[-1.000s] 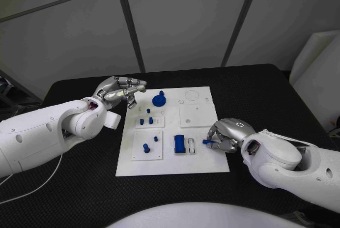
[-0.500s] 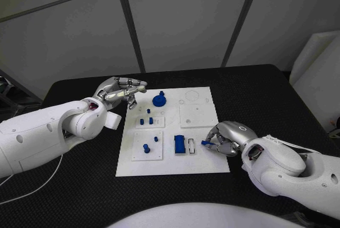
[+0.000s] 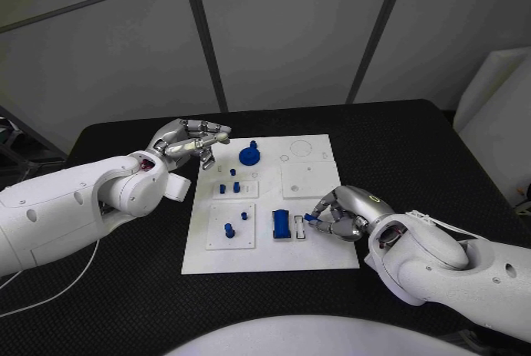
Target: Assemble the parts on the task board
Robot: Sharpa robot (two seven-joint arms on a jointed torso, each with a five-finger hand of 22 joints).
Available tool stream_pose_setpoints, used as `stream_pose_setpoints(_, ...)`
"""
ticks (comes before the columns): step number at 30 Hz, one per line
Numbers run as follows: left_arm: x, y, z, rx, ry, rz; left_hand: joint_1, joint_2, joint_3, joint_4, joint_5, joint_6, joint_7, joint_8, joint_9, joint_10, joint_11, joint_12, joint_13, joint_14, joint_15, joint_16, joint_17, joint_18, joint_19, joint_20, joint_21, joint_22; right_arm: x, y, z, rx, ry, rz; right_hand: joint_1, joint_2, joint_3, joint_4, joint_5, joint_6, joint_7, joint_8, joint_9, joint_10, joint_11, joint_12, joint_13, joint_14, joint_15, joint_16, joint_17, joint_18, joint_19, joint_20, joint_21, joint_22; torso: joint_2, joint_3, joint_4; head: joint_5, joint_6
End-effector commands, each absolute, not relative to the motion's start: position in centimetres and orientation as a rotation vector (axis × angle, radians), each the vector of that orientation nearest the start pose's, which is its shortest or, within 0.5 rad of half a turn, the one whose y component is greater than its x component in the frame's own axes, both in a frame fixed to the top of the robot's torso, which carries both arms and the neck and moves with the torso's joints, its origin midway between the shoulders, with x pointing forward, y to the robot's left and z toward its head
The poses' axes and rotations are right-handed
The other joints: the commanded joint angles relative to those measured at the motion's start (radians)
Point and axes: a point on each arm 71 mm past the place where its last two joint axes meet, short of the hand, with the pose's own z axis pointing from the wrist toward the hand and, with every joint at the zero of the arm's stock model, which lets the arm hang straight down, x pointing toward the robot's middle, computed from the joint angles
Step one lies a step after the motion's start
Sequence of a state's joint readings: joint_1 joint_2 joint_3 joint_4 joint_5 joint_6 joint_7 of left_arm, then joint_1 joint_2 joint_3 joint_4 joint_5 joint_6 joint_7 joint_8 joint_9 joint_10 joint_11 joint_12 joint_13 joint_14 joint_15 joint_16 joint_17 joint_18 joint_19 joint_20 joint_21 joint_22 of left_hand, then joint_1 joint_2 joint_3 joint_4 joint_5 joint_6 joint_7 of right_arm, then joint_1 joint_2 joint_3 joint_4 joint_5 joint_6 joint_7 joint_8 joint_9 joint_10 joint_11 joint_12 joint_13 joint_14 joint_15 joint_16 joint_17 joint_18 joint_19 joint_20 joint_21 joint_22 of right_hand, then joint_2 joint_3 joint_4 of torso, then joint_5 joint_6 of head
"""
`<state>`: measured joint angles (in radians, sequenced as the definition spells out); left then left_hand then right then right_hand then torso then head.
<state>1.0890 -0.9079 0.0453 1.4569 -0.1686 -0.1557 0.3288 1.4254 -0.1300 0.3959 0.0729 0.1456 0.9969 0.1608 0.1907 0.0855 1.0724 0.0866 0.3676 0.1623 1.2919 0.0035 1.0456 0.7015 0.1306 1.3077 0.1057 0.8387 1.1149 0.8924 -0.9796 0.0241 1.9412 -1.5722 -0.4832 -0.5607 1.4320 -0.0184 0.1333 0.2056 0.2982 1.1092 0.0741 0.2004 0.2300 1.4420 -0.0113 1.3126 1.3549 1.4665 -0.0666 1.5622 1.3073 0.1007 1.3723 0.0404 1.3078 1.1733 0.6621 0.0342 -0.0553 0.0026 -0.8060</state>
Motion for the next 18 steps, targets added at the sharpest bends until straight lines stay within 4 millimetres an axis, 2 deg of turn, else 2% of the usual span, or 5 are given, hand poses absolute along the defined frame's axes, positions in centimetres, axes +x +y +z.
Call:
stream_pose_setpoints(1, 48.6, 25.1, -20.6, -1.042, 1.54, -1.52, -0.001, 0.008, -0.004, -0.004, 0.003, -0.001, 0.0, 0.004, -0.001, -0.009, 0.0, 0.003, 0.001, -0.007, 0.003, 0.001, -0.001, 0.01, 0.002, -0.001, -0.003, -0.001, 36.0, -17.3, -24.8, 0.237, 1.895, 0.591, -0.016, -0.005, 0.004, 0.01, -0.002, 0.015, -0.013, 0.02, 0.088, 0.001, -0.003, -0.005, 0.018, 0.103, -0.009, 0.006, 0.258, -0.017, -0.003, -0.004, 0.003, -0.003, 0.0, 0.0004, 0.0006, 0.001, -0.001)
stream_pose_setpoints(6, 48.6, 25.1, -20.6, -1.042, 1.542, -1.521, -0.001, 0.008, -0.004, -0.004, 0.003, -0.001, 0.0, 0.004, -0.001, -0.009, 0.0, 0.003, 0.001, -0.007, 0.003, 0.001, -0.001, 0.01, 0.002, -0.001, -0.003, -0.001, 36.2, -16.6, -25.3, 0.235, 1.941, 0.593, -0.043, -0.016, 0.007, 0.023, 0.036, 0.016, -0.014, 0.024, 0.095, 0.001, -0.003, -0.008, 0.017, 0.103, -0.009, 0.005, 0.257, -0.016, -0.004, -0.004, 0.001, -0.004, 0.0, 0.0013, -0.0005, 0.003, -0.001)
stream_pose_setpoints(18, 48.5, 25.1, -20.6, -1.042, 1.548, -1.523, -0.001, 0.008, -0.004, -0.004, 0.003, -0.001, 0.0, 0.004, -0.001, -0.009, 0.0, 0.003, 0.001, -0.007, 0.003, 0.001, -0.002, 0.01, 0.002, -0.001, -0.003, -0.001, 36.5, -15.9, -25.7, 0.232, 1.957, 0.59, -0.121, -0.024, -0.023, 0.069, 0.058, 0.034, -0.021, 0.05, 0.119, 0.006, -0.008, -0.004, 0.022, 0.103, -0.012, 0.006, 0.258, -0.017, -0.002, -0.006, 0.003, -0.001, -0.001, 0.0017, -0.0017, 0.008, -0.002)
